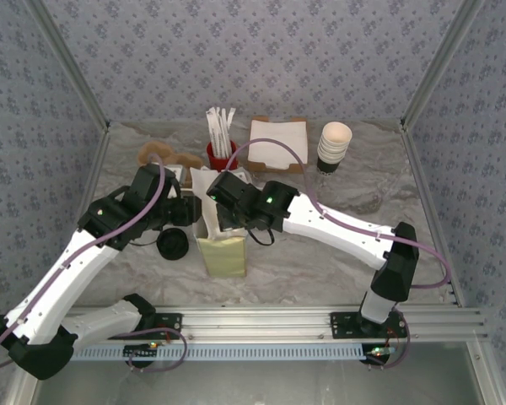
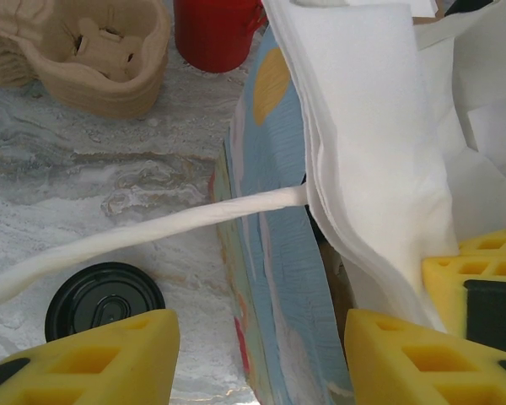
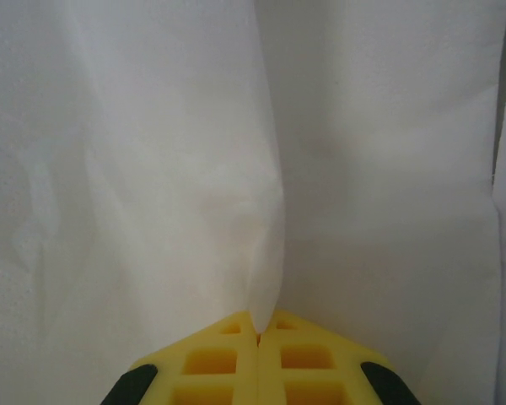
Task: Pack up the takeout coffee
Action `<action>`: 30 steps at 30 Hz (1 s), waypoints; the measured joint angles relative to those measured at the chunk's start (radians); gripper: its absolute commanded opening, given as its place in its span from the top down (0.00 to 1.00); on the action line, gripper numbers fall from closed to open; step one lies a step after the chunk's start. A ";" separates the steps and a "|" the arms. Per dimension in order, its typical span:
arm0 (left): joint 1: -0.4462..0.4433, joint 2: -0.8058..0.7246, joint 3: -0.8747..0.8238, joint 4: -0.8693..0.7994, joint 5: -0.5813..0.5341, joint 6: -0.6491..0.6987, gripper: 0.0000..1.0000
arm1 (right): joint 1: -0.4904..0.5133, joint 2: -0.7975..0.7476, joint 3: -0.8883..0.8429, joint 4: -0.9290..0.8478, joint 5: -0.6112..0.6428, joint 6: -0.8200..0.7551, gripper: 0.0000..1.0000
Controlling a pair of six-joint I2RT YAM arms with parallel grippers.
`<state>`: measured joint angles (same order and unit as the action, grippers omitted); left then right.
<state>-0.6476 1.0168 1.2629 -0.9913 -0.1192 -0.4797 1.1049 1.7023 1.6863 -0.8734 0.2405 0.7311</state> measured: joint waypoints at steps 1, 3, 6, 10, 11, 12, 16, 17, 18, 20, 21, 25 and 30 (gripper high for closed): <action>0.000 0.000 0.000 0.000 0.000 0.000 0.45 | 0.000 0.003 0.002 0.000 0.000 0.000 0.94; 0.000 0.000 0.000 0.001 0.000 0.000 0.46 | 0.000 0.012 0.007 -0.006 0.000 0.000 0.92; 0.000 0.001 0.000 0.002 0.000 0.001 0.49 | 0.000 0.023 0.021 -0.020 0.000 -0.006 0.89; 0.006 -0.001 -0.004 0.022 0.000 0.007 0.56 | 0.000 0.026 0.035 -0.029 0.000 -0.013 0.87; 0.010 -0.002 -0.008 0.029 0.000 0.009 0.58 | 0.000 0.026 0.039 -0.029 0.000 -0.014 0.84; 0.014 -0.003 -0.012 0.034 0.000 0.011 0.60 | 0.000 0.026 0.042 -0.029 0.000 -0.017 0.80; 0.026 -0.004 -0.023 0.054 0.003 0.013 0.66 | 0.000 0.026 0.048 -0.029 -0.001 -0.023 0.79; 0.027 -0.004 -0.023 0.055 0.004 0.012 0.67 | 0.000 0.026 0.051 -0.029 -0.001 -0.023 0.79; 0.027 -0.005 -0.024 0.058 0.005 0.012 0.68 | 0.000 0.026 0.052 -0.028 -0.001 -0.023 0.78; 0.027 -0.006 -0.026 0.063 0.008 0.012 0.72 | -0.001 0.023 0.053 -0.027 -0.002 -0.023 0.78; 0.027 -0.007 -0.027 0.064 0.011 0.011 0.73 | -0.001 0.021 0.053 -0.025 -0.002 -0.023 0.78; 0.028 -0.008 -0.029 0.071 0.019 0.012 0.77 | -0.001 0.004 0.056 -0.014 -0.002 -0.025 0.77; 0.031 -0.009 -0.034 0.076 0.027 0.012 0.81 | -0.004 -0.012 0.071 0.013 -0.002 -0.029 0.80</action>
<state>-0.6170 1.0080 1.2293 -0.9154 -0.0925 -0.4679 1.1007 1.6905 1.7569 -0.8600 0.2386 0.7017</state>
